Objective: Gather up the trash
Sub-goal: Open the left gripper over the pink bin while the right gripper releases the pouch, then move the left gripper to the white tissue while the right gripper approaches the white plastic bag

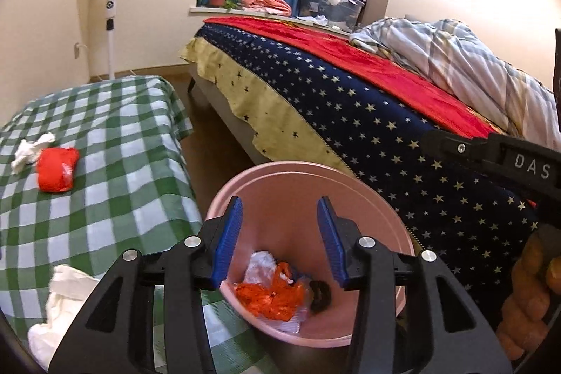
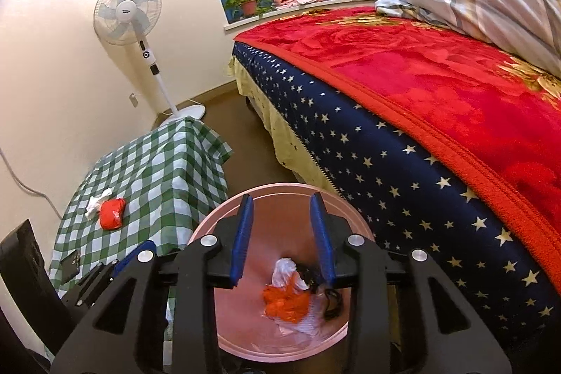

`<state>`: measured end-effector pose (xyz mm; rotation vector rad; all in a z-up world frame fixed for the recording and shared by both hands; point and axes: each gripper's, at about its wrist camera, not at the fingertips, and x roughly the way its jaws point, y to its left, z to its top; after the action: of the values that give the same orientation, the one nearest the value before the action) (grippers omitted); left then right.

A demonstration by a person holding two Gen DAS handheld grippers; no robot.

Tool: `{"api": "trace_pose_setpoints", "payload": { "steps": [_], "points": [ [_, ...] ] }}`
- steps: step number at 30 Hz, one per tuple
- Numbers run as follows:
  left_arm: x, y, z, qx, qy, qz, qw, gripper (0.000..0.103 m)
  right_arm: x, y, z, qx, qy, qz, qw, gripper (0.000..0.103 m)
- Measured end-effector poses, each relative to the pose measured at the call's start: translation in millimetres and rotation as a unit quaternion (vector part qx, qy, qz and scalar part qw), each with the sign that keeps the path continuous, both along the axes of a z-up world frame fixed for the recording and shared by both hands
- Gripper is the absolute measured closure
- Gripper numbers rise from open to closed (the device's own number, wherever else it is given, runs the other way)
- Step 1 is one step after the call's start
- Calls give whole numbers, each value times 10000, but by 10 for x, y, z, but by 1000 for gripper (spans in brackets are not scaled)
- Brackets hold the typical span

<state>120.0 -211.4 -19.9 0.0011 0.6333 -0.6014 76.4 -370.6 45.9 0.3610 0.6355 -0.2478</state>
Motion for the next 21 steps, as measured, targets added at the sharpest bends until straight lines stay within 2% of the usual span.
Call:
{"api": "trace_pose_setpoints", "payload": {
  "steps": [9, 21],
  "points": [
    [-107, 458, 255, -7, -314, 461, 9984, 68, -66, 228, 59, -5, -223, 367, 9991, 68],
    [-215, 1147, 829, -200, -713, 874, 9934, 69, -198, 488, 124, 193, -400, 752, 9962, 68]
  ]
}}
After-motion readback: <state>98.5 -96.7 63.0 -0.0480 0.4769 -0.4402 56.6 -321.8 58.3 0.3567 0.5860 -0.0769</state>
